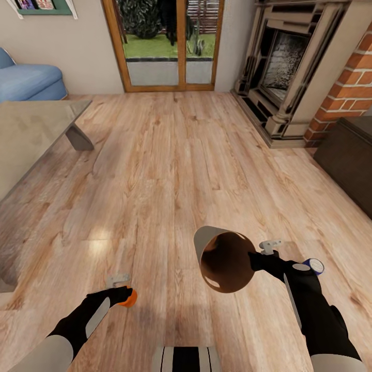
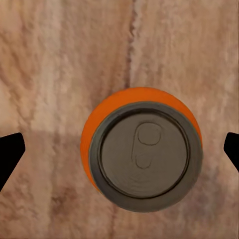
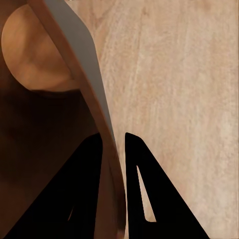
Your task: Put the three can of soda from the living room inside the tash can in the kitchen.
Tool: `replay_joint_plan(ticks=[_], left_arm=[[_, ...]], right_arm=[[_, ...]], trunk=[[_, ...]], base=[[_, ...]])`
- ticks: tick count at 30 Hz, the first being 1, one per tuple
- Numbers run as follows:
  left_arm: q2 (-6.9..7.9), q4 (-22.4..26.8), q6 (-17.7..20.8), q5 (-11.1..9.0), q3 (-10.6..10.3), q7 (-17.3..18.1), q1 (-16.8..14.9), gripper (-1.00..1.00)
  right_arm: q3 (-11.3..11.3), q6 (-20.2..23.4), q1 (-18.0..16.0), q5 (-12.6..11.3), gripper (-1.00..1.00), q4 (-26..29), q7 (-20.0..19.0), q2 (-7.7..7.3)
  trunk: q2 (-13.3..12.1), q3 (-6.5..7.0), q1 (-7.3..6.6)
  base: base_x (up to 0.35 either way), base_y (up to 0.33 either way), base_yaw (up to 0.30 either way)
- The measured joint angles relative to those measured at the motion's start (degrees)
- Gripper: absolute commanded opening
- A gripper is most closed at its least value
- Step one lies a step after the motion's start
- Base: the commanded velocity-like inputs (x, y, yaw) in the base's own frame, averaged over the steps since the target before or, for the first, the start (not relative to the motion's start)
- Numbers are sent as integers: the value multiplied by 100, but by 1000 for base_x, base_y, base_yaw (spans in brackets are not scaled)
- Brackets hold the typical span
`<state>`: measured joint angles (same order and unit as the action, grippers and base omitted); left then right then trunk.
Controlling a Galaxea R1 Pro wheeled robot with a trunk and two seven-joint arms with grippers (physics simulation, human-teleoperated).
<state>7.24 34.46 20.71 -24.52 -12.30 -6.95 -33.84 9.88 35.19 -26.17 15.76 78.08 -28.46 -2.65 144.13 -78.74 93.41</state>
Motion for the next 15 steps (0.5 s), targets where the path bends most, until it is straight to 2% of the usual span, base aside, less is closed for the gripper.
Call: replay_joint_plan(ticks=[6, 12, 15], left_arm=[[-2, 0, -10, 0, 0, 0, 10, 100], [-3, 0, -18, -1, 0, 0, 13, 100], [-3, 0, -22, -2, 0, 0, 15, 100]], right_arm=[[-5, 0, 1, -15, -100, 1, 0, 0], [-22, 3, 7, -13, -100, 0, -2, 10], [-139, 11, 15, -10, -100, 0, -4, 20]], trunk=[[0, 0, 0], [8, -132, 16], [11, -177, 21]], base=[[0, 0, 0], [0, 0, 0], [0, 0, 0]])
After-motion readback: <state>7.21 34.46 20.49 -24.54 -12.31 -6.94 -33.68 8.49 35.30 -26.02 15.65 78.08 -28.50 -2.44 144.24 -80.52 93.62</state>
